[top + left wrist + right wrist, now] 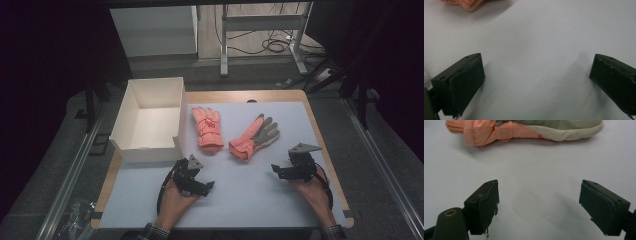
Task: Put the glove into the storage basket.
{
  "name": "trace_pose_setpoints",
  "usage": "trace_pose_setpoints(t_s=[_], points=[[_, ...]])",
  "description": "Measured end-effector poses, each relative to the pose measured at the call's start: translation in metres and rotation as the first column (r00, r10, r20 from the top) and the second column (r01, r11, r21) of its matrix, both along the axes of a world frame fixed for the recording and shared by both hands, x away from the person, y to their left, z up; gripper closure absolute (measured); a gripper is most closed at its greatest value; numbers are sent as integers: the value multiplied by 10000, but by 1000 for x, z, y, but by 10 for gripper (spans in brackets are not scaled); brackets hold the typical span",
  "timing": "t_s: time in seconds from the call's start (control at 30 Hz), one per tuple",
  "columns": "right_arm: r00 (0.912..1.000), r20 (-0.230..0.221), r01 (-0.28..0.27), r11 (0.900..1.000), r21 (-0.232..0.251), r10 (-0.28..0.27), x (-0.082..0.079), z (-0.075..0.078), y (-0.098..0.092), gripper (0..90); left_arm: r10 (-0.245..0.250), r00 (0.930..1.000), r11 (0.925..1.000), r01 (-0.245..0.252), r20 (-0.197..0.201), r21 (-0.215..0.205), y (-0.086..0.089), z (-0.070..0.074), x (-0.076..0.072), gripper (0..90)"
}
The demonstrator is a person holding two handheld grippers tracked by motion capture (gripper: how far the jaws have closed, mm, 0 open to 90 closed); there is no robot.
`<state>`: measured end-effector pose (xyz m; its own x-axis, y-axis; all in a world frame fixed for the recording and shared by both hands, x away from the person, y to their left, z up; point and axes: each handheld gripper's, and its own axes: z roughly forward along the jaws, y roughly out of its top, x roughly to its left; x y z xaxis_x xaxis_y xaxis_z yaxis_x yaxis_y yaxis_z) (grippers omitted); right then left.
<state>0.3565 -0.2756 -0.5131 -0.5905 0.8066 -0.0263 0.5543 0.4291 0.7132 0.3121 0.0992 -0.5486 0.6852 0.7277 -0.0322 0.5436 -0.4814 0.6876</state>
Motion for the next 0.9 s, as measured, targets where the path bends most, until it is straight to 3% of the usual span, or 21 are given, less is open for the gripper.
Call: trace_pose_setpoints(t_s=[0.1, 0.3, 0.53, 0.77, 0.9], points=[[9998, -172, -109, 9998, 149, 112, 4, 0, 5, 172, 3, 10000, 10000, -3, -1, -2, 0, 0, 0, 0], [9999, -42, -117, 9980, 614, 120, 11, 8, 11, 203, 1, 10000, 10000, -1, -2, -2, 0, 0, 0, 0], [9997, 244, -51, 9977, 680, 35, 23, 18, 18, 248, 2, 10000, 10000, -2, -2, -3, 0, 0, 0, 0], [9997, 235, -37, 9983, 580, 24, 38, 24, 27, 275, 8, 10000, 10000, -8, -4, -5, 0, 0, 0, 0], [9999, 98, 67, 9970, 776, -75, 50, 29, 31, 295, 7, 10000, 10000, -7, -5, -4, 0, 0, 0, 0]])
